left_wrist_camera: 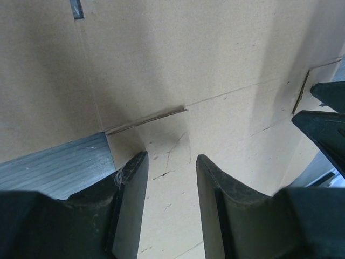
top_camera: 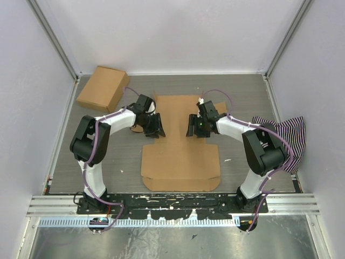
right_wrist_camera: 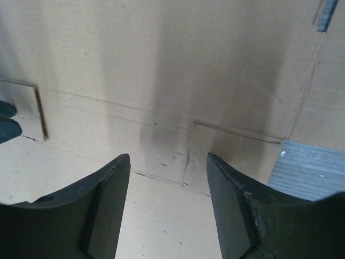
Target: Fold the paper box
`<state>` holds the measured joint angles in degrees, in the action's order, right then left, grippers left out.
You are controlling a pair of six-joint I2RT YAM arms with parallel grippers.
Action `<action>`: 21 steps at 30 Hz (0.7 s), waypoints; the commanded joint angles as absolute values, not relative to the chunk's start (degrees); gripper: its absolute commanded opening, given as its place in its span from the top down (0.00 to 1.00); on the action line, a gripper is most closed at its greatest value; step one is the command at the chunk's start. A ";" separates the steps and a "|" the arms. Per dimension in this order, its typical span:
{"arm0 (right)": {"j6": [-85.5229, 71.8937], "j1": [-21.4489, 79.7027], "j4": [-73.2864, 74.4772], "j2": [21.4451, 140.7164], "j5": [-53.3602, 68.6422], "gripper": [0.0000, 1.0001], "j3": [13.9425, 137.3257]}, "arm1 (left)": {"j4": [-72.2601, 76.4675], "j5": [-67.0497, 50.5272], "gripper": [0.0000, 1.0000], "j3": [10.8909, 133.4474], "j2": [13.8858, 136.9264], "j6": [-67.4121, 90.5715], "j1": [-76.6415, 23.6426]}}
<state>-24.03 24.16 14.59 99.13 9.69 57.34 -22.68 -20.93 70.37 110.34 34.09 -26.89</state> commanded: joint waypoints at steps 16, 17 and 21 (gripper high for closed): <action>-22.51 18.15 32.72 82.74 -13.08 0.30 66.52 | -53.77 2.59 0.46 126.48 129.44 22.76 -21.71; -22.28 18.06 32.70 82.85 -11.49 0.30 66.49 | -55.00 2.69 0.47 129.95 131.84 23.10 -21.45; -21.60 17.56 32.44 83.39 -9.71 0.30 66.36 | -56.12 3.21 0.49 138.20 140.10 23.82 -20.89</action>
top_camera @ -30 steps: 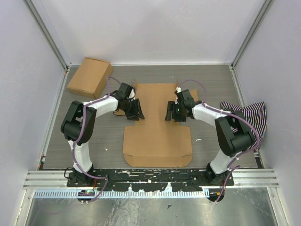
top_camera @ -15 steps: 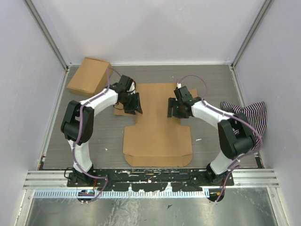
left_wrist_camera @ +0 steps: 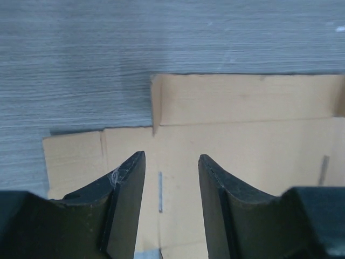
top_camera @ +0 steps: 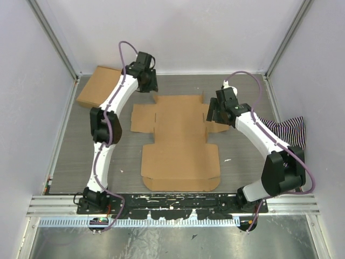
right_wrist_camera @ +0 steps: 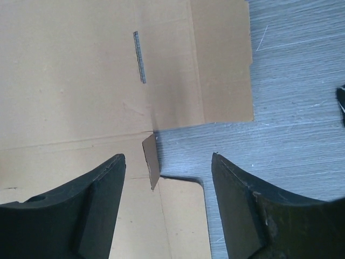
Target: Fold the paper box
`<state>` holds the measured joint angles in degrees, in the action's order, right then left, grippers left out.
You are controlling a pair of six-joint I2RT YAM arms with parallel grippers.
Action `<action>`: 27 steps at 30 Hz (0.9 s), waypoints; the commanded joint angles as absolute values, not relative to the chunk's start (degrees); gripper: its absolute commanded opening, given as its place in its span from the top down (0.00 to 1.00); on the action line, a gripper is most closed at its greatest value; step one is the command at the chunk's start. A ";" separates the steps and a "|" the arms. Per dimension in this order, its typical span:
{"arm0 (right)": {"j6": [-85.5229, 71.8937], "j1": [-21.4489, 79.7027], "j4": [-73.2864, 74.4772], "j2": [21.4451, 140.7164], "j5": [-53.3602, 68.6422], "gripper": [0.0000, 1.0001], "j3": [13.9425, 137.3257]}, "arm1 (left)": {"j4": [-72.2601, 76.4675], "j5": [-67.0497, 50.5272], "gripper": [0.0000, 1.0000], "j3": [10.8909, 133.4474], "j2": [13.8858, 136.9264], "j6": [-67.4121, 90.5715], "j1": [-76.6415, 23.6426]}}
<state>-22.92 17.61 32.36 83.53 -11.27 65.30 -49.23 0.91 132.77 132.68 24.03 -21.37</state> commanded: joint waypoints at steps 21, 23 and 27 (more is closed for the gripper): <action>-19.95 15.55 32.56 84.56 -5.06 0.32 67.81 | -44.04 1.91 0.61 143.19 148.90 23.82 -20.62; -20.04 15.43 32.48 84.55 -4.77 0.31 67.92 | -44.58 1.85 0.64 144.73 149.94 23.97 -20.46; -20.07 15.23 32.43 84.71 -4.66 0.32 68.02 | -44.02 1.84 0.82 145.60 150.86 24.13 -20.31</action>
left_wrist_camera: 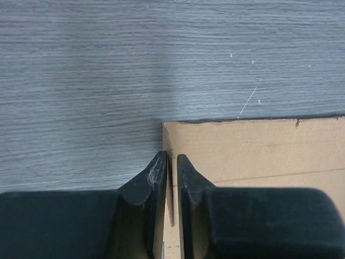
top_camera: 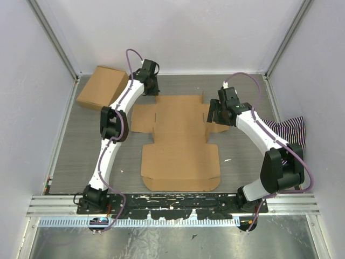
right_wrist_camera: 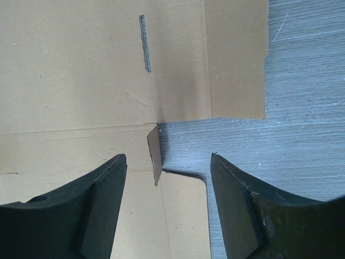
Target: Fold the paper box
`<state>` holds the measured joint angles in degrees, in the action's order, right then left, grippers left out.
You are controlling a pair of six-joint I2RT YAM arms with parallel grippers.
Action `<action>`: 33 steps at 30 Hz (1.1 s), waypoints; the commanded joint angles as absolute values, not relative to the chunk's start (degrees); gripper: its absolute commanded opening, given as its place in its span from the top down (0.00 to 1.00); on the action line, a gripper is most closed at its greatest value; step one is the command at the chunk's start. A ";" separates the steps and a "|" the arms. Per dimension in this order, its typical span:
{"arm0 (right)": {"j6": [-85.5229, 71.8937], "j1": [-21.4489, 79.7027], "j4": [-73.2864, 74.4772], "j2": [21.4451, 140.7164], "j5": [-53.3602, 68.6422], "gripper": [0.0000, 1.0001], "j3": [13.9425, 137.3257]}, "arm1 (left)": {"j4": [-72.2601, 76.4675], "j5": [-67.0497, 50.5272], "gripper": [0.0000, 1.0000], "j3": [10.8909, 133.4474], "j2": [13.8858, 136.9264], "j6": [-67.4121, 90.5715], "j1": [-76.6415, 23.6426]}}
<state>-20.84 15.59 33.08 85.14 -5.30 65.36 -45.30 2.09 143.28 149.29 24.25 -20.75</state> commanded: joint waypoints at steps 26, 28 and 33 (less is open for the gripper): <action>-17.39 14.49 35.62 77.33 0.46 0.32 80.16 | 23.36 6.88 1.00 72.61 94.29 10.68 -22.49; -17.19 14.46 35.28 75.24 2.91 0.32 80.30 | 29.36 6.02 1.00 66.65 91.31 8.96 -23.30; -17.40 14.47 35.69 73.18 7.20 0.32 81.10 | 56.56 5.30 1.00 47.98 87.13 -0.69 -27.86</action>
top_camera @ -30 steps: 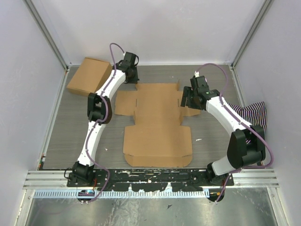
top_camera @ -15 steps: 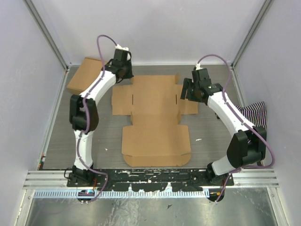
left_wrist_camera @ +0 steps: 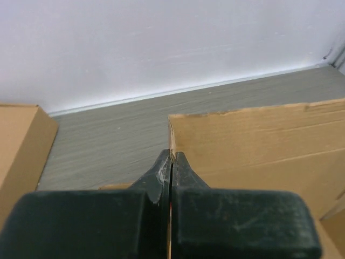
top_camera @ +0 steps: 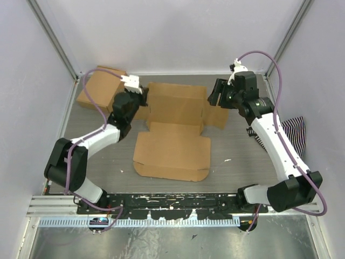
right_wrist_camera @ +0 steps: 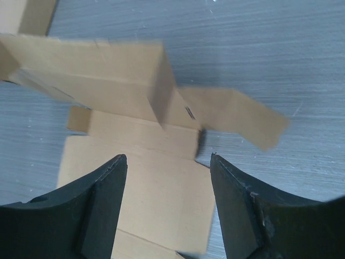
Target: Fold the paper box
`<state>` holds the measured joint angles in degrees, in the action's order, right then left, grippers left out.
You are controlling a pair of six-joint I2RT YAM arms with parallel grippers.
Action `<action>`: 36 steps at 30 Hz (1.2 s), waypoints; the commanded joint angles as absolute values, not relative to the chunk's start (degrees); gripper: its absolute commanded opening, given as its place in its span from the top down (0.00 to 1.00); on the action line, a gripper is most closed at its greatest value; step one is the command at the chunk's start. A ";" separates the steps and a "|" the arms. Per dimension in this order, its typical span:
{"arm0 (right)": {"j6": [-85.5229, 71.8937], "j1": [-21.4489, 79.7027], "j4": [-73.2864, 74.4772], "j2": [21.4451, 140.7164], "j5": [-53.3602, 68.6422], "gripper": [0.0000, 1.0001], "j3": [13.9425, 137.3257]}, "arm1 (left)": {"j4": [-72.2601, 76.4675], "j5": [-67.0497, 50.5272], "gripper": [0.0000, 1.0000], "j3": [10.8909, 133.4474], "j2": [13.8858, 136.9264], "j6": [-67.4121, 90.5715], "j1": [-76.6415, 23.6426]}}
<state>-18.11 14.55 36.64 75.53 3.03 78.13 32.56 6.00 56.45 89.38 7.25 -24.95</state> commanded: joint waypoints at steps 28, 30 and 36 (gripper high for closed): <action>-16.81 14.49 41.04 81.56 -1.11 0.63 85.36 | 81.91 2.83 1.00 32.29 85.31 -12.77 -34.63; -16.74 14.49 40.86 82.36 -1.03 0.65 85.74 | 81.91 2.75 1.00 32.27 85.09 -12.90 -34.63; -16.53 14.42 40.88 83.75 0.73 0.91 84.74 | 81.91 5.09 0.97 32.60 85.10 -11.28 -34.67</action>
<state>-17.19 14.55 42.30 83.74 0.14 83.13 77.69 3.36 32.58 86.72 -11.53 -34.39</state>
